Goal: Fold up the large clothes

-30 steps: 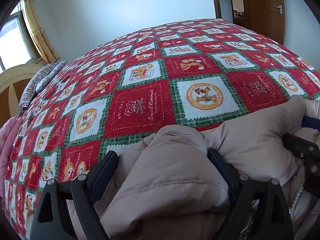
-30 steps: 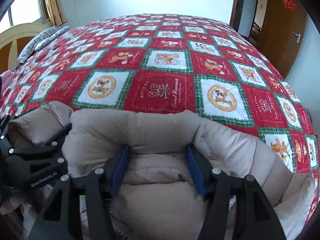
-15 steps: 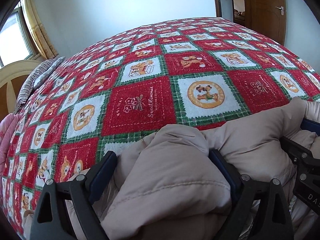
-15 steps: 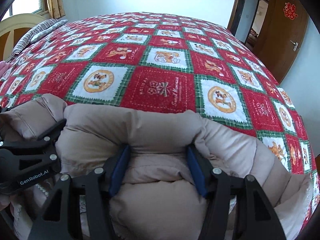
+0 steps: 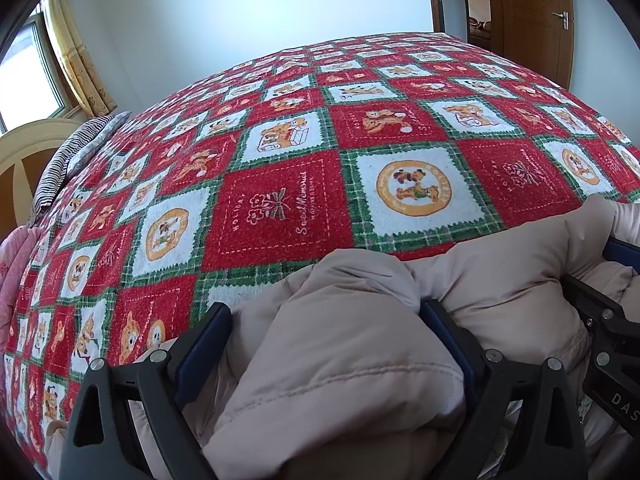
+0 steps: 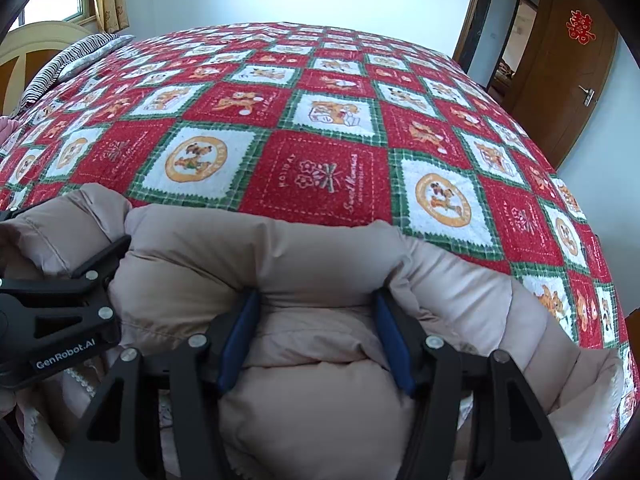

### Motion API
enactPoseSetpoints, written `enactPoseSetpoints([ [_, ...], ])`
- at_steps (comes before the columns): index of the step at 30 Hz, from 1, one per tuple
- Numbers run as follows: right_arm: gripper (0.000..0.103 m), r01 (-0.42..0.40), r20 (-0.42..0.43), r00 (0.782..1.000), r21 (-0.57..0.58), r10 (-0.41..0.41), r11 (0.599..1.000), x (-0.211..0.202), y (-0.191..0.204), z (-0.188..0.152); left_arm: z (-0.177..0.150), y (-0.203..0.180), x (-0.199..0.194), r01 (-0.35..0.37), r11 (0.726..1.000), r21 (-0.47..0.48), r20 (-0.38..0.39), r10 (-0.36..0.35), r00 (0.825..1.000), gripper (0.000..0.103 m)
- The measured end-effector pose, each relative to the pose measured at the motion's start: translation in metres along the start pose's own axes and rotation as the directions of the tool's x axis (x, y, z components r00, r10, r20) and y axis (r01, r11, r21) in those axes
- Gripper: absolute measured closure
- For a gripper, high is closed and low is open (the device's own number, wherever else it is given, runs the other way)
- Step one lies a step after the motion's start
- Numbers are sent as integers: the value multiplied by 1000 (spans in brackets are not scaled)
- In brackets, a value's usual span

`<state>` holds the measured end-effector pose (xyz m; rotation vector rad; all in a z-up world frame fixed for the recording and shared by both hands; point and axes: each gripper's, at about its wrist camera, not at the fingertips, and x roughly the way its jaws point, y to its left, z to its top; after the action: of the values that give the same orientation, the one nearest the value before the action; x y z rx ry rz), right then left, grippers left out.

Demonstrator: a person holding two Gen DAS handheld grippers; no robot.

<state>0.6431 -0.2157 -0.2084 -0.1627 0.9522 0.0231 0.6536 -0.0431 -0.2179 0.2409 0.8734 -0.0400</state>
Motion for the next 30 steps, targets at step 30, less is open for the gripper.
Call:
enactPoseSetpoints([
  [30,13,32,-30,999,136,-28,990,-198,-96,-247,-286,109,-248,14,997,73,49,-18,999,4],
])
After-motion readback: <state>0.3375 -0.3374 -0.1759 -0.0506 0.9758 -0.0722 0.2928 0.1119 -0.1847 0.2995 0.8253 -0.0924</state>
